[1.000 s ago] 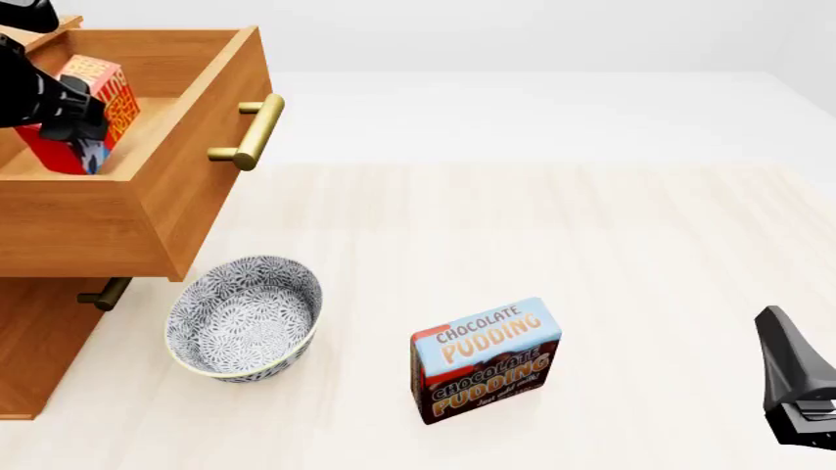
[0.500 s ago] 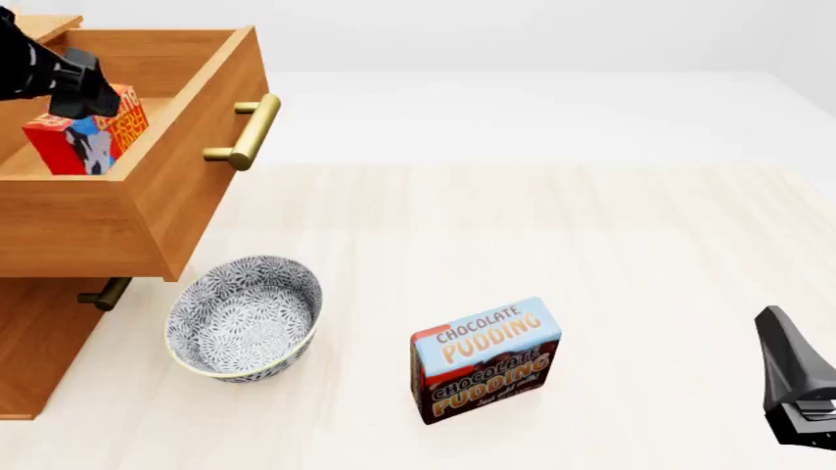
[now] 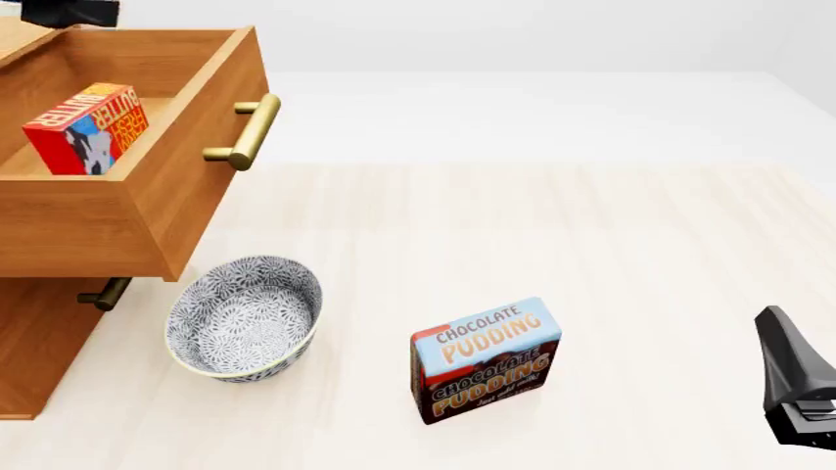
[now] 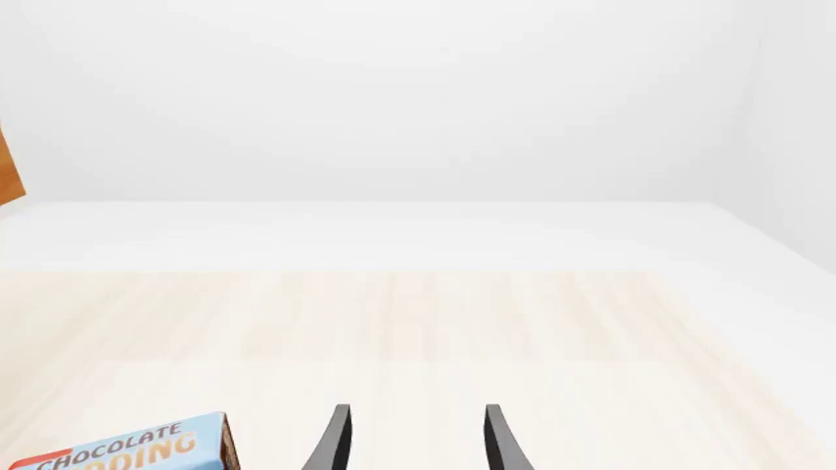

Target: Put the butter at the back in the top drawer of the cabinet and close it.

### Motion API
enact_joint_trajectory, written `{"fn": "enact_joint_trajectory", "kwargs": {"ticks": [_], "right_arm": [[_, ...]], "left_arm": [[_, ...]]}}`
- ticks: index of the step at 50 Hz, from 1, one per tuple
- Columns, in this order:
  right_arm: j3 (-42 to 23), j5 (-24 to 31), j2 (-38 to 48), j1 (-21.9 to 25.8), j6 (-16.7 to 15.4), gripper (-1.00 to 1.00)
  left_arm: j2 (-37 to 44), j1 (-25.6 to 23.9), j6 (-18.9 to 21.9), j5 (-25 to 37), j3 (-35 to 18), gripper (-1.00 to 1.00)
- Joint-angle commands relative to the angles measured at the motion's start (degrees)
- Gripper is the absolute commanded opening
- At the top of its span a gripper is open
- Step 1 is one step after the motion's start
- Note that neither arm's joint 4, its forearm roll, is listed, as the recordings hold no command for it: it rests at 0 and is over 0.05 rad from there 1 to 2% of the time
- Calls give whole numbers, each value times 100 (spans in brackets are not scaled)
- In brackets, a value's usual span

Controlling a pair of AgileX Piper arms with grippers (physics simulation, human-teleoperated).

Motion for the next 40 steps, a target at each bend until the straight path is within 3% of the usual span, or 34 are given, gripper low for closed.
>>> {"fn": "enact_joint_trajectory", "kwargs": {"ticks": [1, 20, 33, 36, 40], "right_arm": [[0, 0, 0, 0, 0, 100], [0, 0, 0, 0, 0, 100], [0, 0, 0, 0, 0, 100], [0, 0, 0, 0, 0, 100], [0, 0, 0, 0, 0, 100]], "left_arm": [[-155, -725, -87, 146, -472, 100], [148, -1941, -218, -583, -134, 100], [631, -2525, -402, -1193, 204, 100], [631, -2489, -140, -1546, 699, 100], [796, -2677, -286, -1633, 686, 100]]}}
